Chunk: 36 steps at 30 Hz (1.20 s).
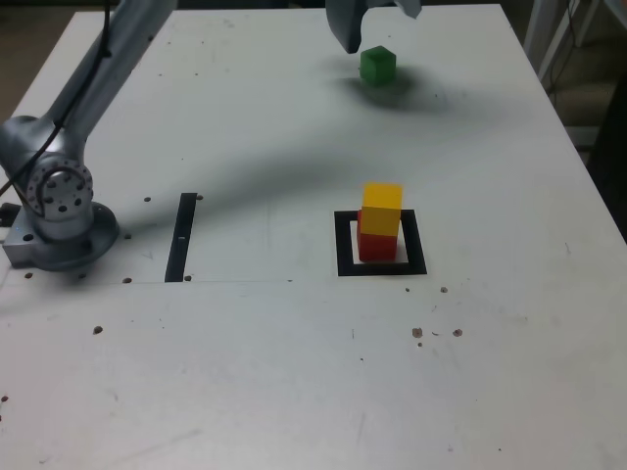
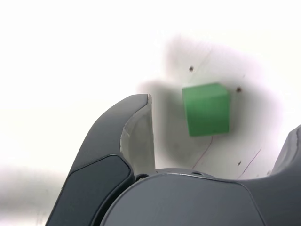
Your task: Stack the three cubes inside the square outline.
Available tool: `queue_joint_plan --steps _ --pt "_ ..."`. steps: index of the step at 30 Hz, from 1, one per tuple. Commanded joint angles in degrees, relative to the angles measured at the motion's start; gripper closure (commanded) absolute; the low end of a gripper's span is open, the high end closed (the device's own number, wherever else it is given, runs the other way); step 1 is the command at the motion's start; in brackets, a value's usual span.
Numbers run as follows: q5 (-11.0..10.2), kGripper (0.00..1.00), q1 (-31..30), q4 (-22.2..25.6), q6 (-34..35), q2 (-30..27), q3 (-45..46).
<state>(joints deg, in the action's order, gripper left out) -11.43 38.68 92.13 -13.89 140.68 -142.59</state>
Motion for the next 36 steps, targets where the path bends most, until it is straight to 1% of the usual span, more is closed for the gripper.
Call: queue_joint_plan --steps 1,7,15,20,24,30,32,36 --pt "-0.19 0.03 0.55 0.63 -0.12 0.87 -0.51" --pt "-0.20 0.07 1.29 -0.47 -0.17 3.51 -1.41" --pt "1.45 0.12 1.39 -3.32 0.18 6.31 -1.90" --pt "1.49 0.16 1.39 -4.38 0.48 6.64 -1.98" --pt "1.34 0.23 1.39 -4.58 0.73 6.67 -2.06" --pt "0.37 0.40 0.77 -4.32 1.08 6.46 -3.13" --pt "0.42 0.43 0.53 -4.15 1.15 6.46 -3.46" --pt "1.30 0.45 0.33 -3.91 1.15 6.47 -3.53"
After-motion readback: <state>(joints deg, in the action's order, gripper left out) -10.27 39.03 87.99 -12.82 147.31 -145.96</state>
